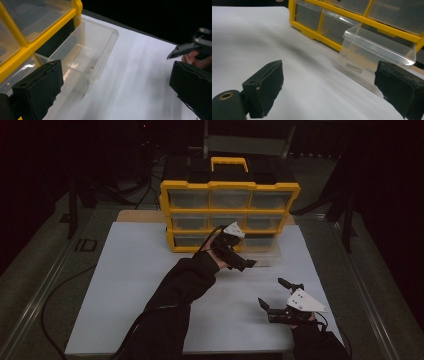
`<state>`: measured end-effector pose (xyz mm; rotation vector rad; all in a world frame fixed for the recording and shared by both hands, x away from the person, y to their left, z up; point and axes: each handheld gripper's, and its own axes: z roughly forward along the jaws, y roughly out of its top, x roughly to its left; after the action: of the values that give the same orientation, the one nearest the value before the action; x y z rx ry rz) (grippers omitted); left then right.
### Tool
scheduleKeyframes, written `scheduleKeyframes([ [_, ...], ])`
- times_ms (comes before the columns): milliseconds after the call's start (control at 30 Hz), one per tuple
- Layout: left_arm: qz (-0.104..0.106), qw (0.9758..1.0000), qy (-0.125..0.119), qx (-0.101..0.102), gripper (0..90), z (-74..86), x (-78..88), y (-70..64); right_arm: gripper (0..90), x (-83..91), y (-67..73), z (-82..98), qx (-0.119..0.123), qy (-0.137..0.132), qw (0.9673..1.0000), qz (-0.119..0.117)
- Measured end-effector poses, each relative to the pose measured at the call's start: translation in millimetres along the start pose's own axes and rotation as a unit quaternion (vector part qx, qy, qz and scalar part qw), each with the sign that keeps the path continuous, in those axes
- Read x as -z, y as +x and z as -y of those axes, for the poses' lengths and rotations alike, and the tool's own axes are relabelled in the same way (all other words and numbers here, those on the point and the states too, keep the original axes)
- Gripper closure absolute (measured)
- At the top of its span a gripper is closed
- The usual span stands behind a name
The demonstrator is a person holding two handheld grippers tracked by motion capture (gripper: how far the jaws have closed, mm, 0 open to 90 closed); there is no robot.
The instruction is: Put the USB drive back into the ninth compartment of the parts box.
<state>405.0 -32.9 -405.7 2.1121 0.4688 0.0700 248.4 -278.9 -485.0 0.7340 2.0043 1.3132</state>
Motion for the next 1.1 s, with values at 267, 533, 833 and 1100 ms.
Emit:
scheduleKeyframes([
  [267,-0.01,0.9999,-0.002,-0.001,0.0,14.0,25.4,2.2,8.4,-1.4,1.6,0.3,0.003,0.005,1.0,0.001],
  [533,-0.018,0.9997,-0.015,0.006,0.0,31.1,53.8,6.4,8.4,-1.6,1.2,0.4,0.005,0.007,1.0,0.005],
  [833,-0.022,0.9993,-0.019,0.022,0.0,60.6,77.9,9.2,8.4,-2.5,1.6,0.5,0.005,0.009,0.9999,0.006],
  [1100,-0.029,0.9986,-0.026,0.036,0.0,85.1,96.5,7.9,8.4,-2.8,2.0,0.4,0.006,0.011,0.9999,0.007],
])
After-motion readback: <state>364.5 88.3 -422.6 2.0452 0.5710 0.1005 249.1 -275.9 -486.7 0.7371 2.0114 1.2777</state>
